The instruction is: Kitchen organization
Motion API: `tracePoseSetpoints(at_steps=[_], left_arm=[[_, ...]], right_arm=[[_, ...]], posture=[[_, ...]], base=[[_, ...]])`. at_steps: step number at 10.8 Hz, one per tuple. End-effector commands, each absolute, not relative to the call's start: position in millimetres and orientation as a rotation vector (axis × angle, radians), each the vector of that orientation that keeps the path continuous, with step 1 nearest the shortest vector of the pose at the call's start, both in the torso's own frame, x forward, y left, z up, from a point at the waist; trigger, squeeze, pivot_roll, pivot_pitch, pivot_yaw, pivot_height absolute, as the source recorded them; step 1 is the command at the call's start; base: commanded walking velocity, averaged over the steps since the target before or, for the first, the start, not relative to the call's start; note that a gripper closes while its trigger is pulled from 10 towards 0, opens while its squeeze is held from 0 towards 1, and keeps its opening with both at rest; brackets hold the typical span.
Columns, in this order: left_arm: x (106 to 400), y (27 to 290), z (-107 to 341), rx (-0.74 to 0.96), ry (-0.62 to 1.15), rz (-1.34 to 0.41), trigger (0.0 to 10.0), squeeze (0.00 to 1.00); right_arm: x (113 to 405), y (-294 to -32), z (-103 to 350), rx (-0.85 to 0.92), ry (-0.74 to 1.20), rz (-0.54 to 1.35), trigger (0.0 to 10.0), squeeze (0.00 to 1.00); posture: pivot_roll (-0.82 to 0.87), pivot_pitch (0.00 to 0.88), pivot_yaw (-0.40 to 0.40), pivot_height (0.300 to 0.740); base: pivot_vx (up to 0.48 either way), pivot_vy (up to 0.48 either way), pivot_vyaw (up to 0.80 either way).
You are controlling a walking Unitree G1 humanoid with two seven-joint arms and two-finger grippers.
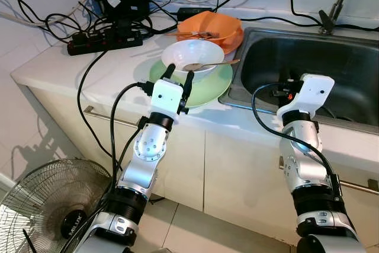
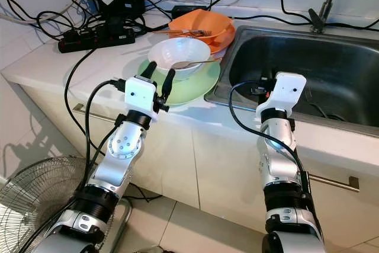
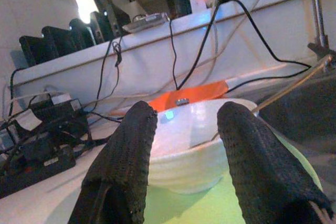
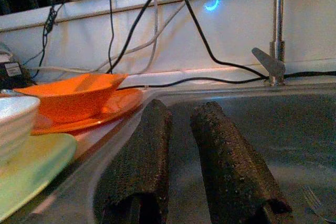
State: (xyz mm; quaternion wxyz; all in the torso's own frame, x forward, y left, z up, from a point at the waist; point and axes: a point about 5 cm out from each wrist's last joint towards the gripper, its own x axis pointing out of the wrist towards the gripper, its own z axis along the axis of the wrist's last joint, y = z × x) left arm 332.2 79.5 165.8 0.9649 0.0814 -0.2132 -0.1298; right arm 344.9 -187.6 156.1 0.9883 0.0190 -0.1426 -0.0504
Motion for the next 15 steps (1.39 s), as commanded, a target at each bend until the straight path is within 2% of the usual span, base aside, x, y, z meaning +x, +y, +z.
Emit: tracePoseSetpoints(at_steps=[1, 5, 10, 12, 13, 15], left_arm=[[334.4, 82.2, 166.7, 0.168, -0.439, -0.242, 10.0, 0.0], [334.9, 77.5, 169.0, 0.175, -0.453, -0.263, 10.0, 0.0], [334.1, 74.1, 168.1, 0.176, -0.451, -0.282, 10.0, 0.0], [334.8, 71.5, 169.3, 0.177, -0.448, -0.3, 10.0, 0.0], [334.7, 70.0, 169.5, 0.177, -0.446, -0.306, 10.0, 0.0], [334.7, 68.5, 171.2, 0.175, -0.45, -0.313, 10.0, 0.0]], right_arm=[[348.2, -186.8, 163.0, 0.027, -0.309, -0.1, 10.0, 0.0], [352.0, -198.0, 171.5, 0.007, -0.314, -0.133, 10.0, 0.0], [373.4, -230.0, 200.9, -0.075, -0.226, -0.214, 10.0, 0.0], [387.2, -239.2, 202.4, -0.037, -0.069, -0.271, 10.0, 0.0], [394.3, -237.9, 194.6, -0.021, 0.07, -0.252, 10.0, 0.0], [400.7, -233.3, 192.7, -0.002, 0.179, -0.219, 10.0, 0.0]], posture=[[0.04, 0.0, 0.074, 0.74], [0.03, 0.0, 0.072, 0.74], [0.03, 0.0, 0.063, 0.74], [0.03, 0.0, 0.057, 0.74], [0.03, 0.0, 0.054, 0.74], [0.04, 0.0, 0.046, 0.74]], base=[[0.0, 0.0, 0.0], [0.0, 0.0, 0.0], [0.0, 0.0, 0.0], [0.0, 0.0, 0.0], [0.0, 0.0, 0.0], [0.0, 0.0, 0.0]])
